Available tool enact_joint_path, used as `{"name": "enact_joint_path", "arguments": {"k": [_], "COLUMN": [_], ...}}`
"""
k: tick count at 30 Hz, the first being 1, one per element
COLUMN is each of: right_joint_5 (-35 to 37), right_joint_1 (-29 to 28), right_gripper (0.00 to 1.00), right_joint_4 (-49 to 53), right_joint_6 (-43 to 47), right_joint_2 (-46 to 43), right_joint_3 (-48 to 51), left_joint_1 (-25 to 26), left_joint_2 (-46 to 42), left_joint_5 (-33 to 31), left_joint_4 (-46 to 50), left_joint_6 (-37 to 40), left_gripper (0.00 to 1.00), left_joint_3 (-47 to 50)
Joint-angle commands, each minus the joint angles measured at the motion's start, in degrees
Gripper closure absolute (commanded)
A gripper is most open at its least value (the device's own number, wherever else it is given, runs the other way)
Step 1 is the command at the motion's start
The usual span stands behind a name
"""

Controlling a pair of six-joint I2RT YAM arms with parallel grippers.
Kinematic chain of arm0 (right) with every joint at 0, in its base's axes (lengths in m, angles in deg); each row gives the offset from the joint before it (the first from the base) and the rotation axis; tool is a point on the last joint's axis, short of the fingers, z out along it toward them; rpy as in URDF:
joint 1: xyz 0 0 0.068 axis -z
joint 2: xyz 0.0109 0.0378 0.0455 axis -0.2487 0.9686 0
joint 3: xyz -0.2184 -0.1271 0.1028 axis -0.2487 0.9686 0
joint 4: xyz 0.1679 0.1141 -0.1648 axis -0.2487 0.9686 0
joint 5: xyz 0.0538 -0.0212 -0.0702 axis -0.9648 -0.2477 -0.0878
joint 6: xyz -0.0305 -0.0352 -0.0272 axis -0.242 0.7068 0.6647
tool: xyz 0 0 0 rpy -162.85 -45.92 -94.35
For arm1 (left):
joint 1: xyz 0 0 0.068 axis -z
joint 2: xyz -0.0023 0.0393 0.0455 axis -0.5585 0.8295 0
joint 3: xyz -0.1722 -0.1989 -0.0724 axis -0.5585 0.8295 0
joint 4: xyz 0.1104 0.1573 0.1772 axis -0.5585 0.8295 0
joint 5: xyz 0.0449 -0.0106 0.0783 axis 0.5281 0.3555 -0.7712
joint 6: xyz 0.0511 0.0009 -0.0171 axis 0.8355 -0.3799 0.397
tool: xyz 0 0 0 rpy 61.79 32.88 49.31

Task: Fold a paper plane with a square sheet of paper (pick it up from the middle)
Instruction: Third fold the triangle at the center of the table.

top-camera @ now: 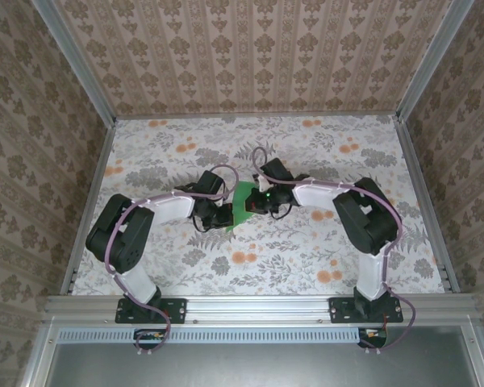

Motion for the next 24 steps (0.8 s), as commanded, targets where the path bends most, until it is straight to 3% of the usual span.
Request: {"name": "enact_joint_path", "arguments": {"k": [1,6,13,19,24], "right_joint_5": [-2.2,0.1,2.9,1.9,-0.1], "right_joint_1": [-0.1,1.3,8.0,4.5,0.6], "right_gripper": [1.00,1.00,1.00,1.00,1.00], "right_joint_4": [-0.8,1.0,4.2,2.3,0.1], "right_joint_6": [-2.0,0.3,3.1,1.2,-1.4], "right_joint_2": [3.0,4.5,1.6,-2.7,-0.4], "right_joint_3": [-2.2,-1.4,0.5,0.1,-0.9], "left_joint_1": [-0.5,-0.9,-1.6,-1.6,-1.6], "left_joint_2": [2.3,2.7,3.4,4.5,3.9], "left_joint_5": [-1.1,-0.9,0.1,1.1,1.2], "left_joint_4": [3.2,3.4,3.4,2.6,2.7], "left_joint_6": [1.0,0.6,1.5,1.1,1.2], "left_gripper": [1.00,1.00,1.00,1.00,1.00], "left_joint_3": [0.2,0.6,1.1,-0.2,-0.8]}}
